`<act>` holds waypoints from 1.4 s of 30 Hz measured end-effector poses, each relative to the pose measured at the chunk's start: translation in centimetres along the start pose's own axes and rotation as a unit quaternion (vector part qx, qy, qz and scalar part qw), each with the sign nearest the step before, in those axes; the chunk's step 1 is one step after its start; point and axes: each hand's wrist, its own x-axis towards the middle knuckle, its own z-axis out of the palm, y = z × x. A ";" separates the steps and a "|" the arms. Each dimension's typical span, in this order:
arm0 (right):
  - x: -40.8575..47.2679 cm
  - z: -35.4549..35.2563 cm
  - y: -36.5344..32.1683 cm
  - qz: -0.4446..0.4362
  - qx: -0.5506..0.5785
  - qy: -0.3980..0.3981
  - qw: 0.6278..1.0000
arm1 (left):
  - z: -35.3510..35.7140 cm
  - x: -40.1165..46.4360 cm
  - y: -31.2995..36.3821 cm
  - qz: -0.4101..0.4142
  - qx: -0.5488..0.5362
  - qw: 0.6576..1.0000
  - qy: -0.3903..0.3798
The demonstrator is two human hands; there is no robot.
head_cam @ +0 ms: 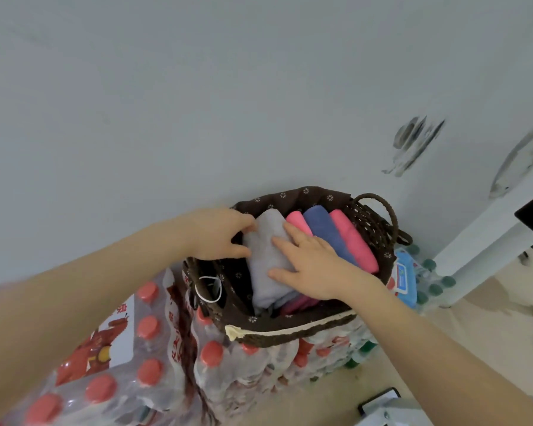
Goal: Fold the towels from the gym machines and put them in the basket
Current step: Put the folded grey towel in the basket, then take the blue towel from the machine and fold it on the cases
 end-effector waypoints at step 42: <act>-24.2 33.0 -76.2 -0.636 -0.123 -0.241 0.723 | 36.7 -87.8 8.8 -0.764 -0.324 0.470 0.300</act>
